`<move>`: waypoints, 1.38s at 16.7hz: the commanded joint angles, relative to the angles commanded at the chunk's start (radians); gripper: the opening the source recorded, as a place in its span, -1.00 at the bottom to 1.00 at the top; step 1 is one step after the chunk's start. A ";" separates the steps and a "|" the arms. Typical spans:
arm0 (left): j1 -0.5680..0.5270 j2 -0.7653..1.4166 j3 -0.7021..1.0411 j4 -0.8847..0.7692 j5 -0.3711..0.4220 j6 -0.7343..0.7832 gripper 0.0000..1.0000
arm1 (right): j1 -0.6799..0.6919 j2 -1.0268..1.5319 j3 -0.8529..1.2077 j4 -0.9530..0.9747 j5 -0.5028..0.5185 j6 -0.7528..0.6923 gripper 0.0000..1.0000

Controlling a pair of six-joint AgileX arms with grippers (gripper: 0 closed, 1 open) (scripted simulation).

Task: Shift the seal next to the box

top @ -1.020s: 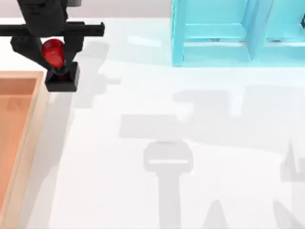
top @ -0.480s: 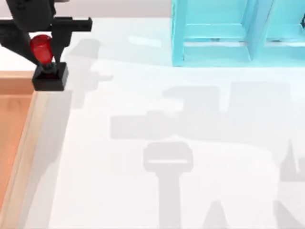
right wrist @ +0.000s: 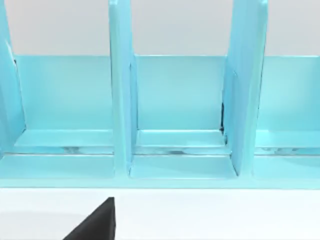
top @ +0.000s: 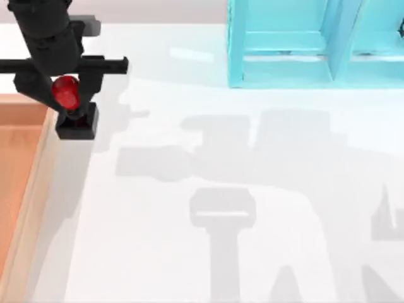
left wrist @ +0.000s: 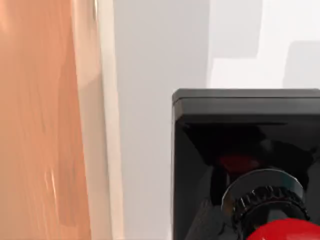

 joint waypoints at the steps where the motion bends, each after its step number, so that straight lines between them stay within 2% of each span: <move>1: 0.000 -0.002 -0.025 0.023 0.000 0.001 -1.00 | 0.000 0.000 0.000 0.000 0.000 0.000 1.00; 6: 0.000 -0.004 -0.046 0.043 0.000 0.002 -1.00 | 0.000 0.000 0.000 0.000 0.000 0.000 1.00; 19: 0.000 -0.004 -0.046 0.043 0.000 0.002 0.96 | 0.000 0.000 0.000 0.000 0.000 0.000 1.00; 23: 0.000 -0.004 -0.046 0.043 0.000 0.002 1.00 | 0.000 0.000 0.000 0.000 0.000 0.000 1.00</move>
